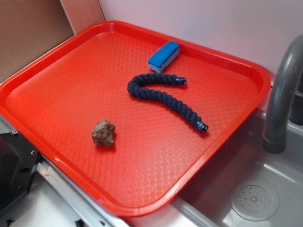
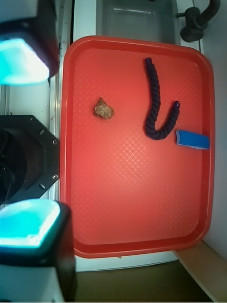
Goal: Grab the blue rope.
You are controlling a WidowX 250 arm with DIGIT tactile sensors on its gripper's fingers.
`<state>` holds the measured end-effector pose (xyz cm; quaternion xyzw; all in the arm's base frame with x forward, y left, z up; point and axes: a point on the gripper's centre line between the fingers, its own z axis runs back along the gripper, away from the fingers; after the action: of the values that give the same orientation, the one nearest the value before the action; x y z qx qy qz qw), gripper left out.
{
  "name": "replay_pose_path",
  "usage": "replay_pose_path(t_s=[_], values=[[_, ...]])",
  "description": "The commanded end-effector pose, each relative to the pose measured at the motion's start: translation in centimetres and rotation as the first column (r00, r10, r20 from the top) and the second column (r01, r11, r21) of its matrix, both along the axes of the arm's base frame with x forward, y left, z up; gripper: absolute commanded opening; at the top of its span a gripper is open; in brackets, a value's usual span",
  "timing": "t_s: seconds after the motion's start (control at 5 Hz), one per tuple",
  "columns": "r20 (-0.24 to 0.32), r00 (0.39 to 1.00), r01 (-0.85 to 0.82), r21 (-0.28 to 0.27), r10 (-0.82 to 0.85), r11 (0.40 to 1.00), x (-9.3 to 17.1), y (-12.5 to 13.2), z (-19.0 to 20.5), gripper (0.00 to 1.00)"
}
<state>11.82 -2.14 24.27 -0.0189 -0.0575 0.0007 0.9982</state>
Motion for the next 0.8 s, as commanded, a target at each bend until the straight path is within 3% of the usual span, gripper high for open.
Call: replay_pose_path(t_s=[0.0, 0.2, 0.4, 0.6], values=[[0.0, 1.0, 0.0, 0.0, 0.0, 1.0, 0.0, 0.0, 0.0, 1.0], [0.002, 0.969, 0.247, 0.054, -0.247, 0.968, 3.4, -1.4, -0.1, 1.0], [-0.019, 0.878, 0.478, 0.117, -0.479, 0.871, 6.7, -4.4, -1.4, 1.0], [-0.081, 0.73, 0.682, 0.152, -0.679, 0.715, 8.4, -6.8, -3.0, 1.0]])
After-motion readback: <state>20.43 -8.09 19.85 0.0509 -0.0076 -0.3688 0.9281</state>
